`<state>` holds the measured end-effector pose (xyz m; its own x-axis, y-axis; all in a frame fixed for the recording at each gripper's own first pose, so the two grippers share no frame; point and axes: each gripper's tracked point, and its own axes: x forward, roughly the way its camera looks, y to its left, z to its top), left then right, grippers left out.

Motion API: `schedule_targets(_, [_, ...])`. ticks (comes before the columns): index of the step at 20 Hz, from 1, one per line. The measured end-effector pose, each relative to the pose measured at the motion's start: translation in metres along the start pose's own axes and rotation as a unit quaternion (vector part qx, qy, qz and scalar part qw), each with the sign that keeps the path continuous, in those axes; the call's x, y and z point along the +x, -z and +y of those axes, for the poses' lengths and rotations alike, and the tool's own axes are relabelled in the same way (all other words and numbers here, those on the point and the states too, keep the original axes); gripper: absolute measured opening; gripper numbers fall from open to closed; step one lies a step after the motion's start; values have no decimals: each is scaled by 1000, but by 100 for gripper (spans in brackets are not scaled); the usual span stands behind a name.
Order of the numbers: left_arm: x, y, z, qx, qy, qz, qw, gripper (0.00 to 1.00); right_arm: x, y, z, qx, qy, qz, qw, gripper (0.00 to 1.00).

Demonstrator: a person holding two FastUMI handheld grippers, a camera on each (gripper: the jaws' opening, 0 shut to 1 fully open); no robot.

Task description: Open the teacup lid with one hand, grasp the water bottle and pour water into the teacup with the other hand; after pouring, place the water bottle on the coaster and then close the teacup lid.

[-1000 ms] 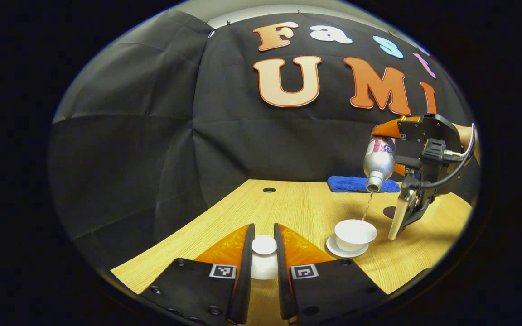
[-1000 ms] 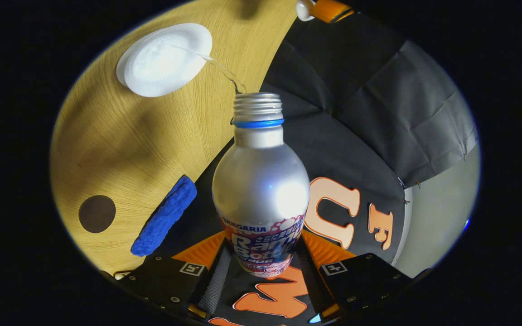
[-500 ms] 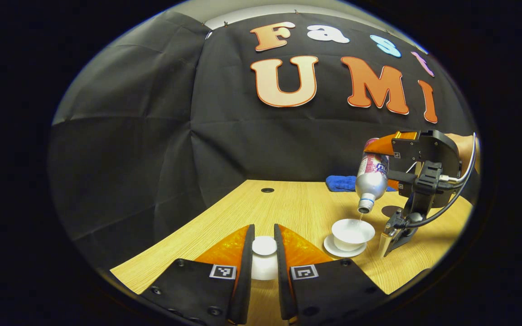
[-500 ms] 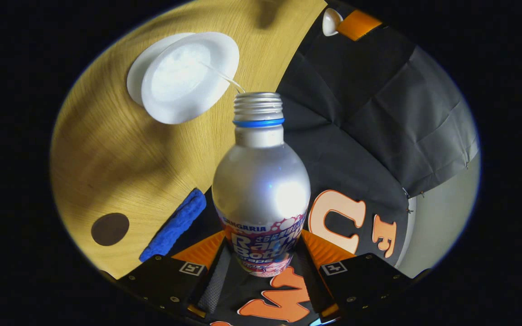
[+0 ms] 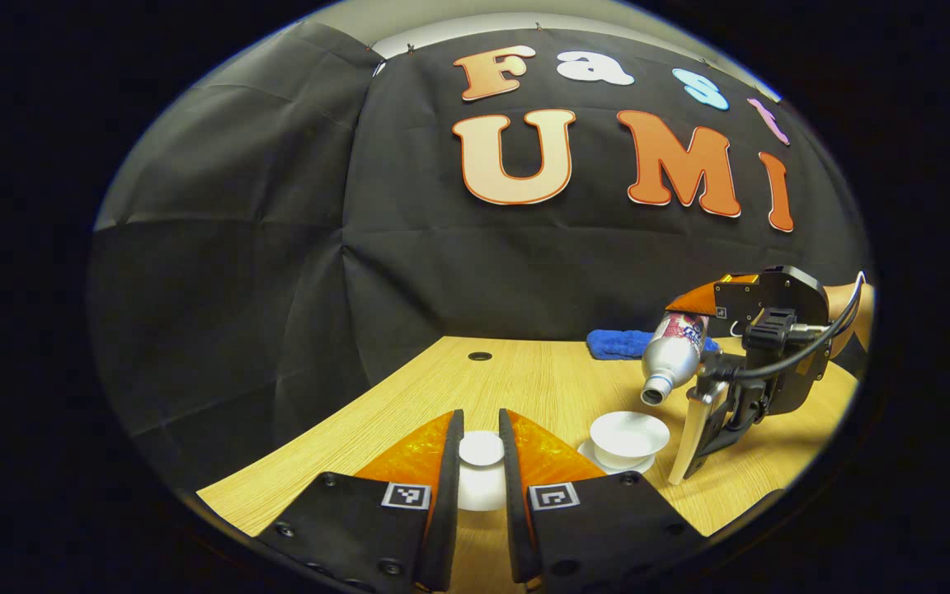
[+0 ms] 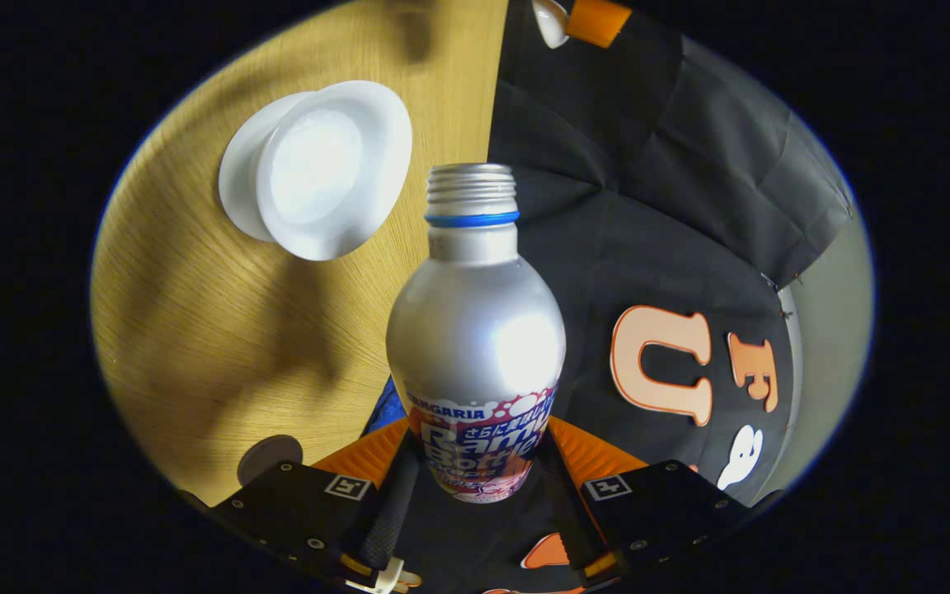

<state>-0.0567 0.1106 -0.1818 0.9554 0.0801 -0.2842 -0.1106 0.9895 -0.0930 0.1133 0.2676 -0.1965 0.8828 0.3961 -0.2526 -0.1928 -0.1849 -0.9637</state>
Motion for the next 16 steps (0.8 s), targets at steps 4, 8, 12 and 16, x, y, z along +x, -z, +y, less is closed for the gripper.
schedule_targets(4, [5,-8,-13,3,10,-6,1000,30,-6,23,-4,118,-13,17,993,79])
schedule_targets(8, [10,-20,-30,11,20,-13,1000,26,-12,52,-16,199,1,35,979,79])
schedule_targets(12, [15,-30,-50,16,31,-21,999,29,-21,77,-22,311,-4,38,950,79])
schedule_targets(16, [23,-40,-73,22,47,-29,998,30,-21,93,-28,431,-15,31,902,79])
